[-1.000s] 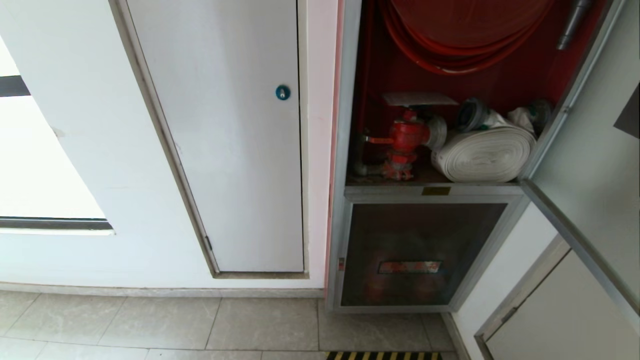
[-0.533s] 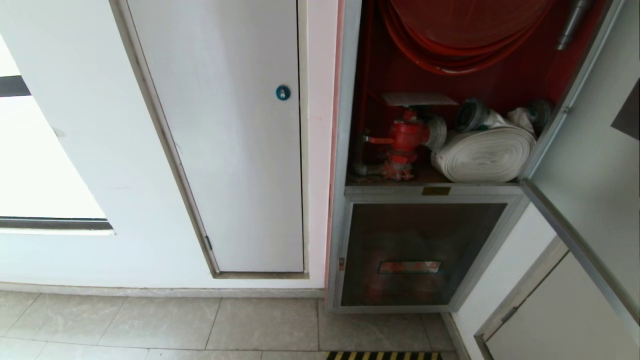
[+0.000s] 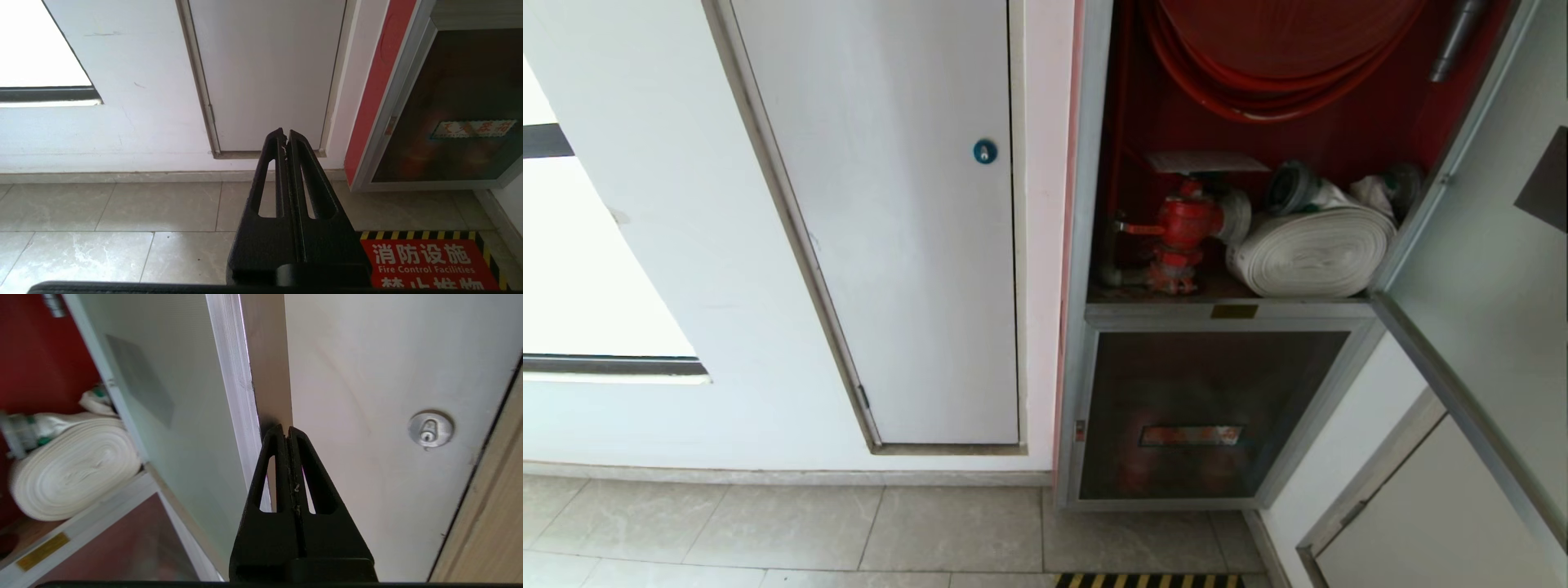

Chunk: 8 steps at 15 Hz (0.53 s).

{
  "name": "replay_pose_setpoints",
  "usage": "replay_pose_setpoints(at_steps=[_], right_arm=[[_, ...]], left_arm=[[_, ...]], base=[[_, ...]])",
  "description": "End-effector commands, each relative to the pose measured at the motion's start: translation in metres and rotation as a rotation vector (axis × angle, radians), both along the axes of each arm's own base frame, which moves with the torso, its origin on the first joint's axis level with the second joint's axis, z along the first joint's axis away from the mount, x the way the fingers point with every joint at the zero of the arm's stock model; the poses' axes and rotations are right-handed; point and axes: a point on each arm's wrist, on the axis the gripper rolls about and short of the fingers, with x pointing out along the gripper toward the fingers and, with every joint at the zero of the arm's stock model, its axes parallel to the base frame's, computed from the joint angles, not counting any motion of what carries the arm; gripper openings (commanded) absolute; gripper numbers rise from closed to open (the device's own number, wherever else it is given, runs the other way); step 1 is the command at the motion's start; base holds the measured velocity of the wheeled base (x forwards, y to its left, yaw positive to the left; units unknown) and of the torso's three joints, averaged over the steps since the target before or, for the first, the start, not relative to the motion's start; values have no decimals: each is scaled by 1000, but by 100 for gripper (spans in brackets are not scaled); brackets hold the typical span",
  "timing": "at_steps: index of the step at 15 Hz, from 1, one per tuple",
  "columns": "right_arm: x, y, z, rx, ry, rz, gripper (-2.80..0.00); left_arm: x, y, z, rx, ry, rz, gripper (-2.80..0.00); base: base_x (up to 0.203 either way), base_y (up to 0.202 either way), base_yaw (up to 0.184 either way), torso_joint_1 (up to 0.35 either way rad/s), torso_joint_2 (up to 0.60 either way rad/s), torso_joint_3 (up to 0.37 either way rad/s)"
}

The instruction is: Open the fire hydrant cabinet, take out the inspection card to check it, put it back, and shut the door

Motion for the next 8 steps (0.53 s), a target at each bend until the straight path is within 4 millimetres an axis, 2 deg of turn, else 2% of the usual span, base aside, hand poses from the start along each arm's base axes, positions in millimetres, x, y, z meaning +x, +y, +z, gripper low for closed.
replay_pose_setpoints(at_steps=[1,8], right_arm=[[0,3,-1,-2,-2,25,-280],[-2,12,-1,-20,-17,76,-280]], left_arm=[[0,0,0,-1,1,0,-280],[0,0,0,-1,1,0,-280]], base=[[0,0,0,0,0,0],[0,0,0,0,0,0]])
